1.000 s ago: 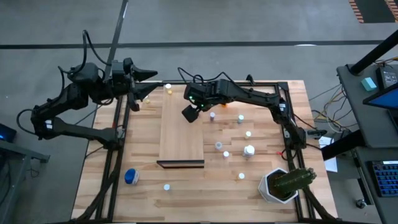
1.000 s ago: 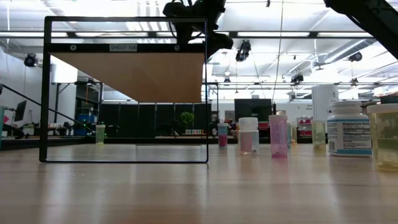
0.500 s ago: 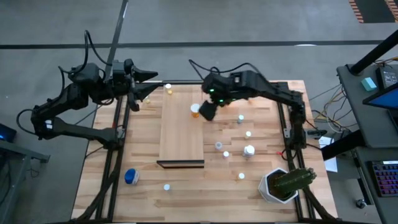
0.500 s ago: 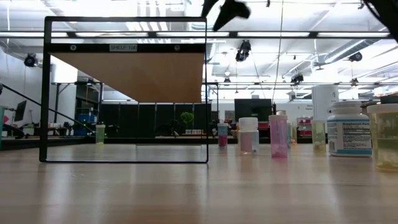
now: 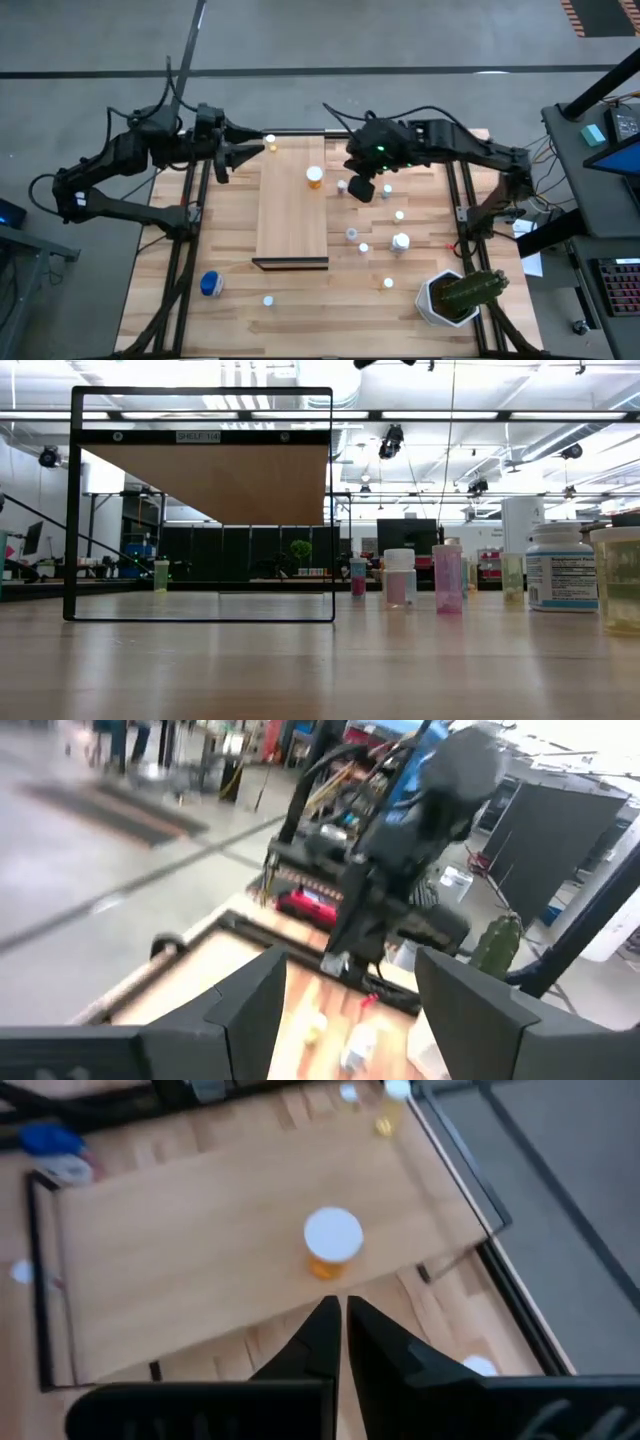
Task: Pick and place medicine bottles onto shelf by color
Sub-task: Put the top left yellow tablet bottle on the shelf
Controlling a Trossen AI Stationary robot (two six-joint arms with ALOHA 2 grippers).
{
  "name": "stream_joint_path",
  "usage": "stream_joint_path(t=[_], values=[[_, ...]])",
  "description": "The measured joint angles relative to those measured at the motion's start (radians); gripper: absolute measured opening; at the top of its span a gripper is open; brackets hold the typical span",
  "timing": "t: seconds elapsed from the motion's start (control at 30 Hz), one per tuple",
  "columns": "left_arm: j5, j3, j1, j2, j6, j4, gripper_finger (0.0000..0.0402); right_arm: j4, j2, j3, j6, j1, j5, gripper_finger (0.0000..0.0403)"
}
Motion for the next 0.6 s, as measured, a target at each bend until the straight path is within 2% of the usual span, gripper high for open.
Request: stream_joint_path(t=[0.07, 0.2, 0.27, 0.43, 0.6], values=[[-0.054, 0.0, 0.001, 0.001, -0.066, -0.054, 0.0208, 0.084, -0.06, -0.088, 0.018, 0.004, 0.0, 0.0011], [-0.275, 0.004, 0.015, 0.001, -0.242, -0.246, 0.0207, 0.253, -0.164, -0.248, 0.037, 0.002, 0.001, 0.0011], [-0.327, 0.005, 0.049, 0.004, -0.323, -0.365, 0.0203, 0.334, -0.2, -0.314, 0.036, 0.002, 0.002, 0.0011], [-0.336, 0.004, 0.202, 0.049, -0.451, -0.62, 0.0187, 0.486, -0.255, -0.431, 0.016, 0.002, 0.001, 0.0011], [-0.328, 0.003, 0.38, 0.141, -0.432, -0.774, 0.0173, 0.507, -0.264, -0.472, 0.008, 0.002, 0.001, 0.0011]])
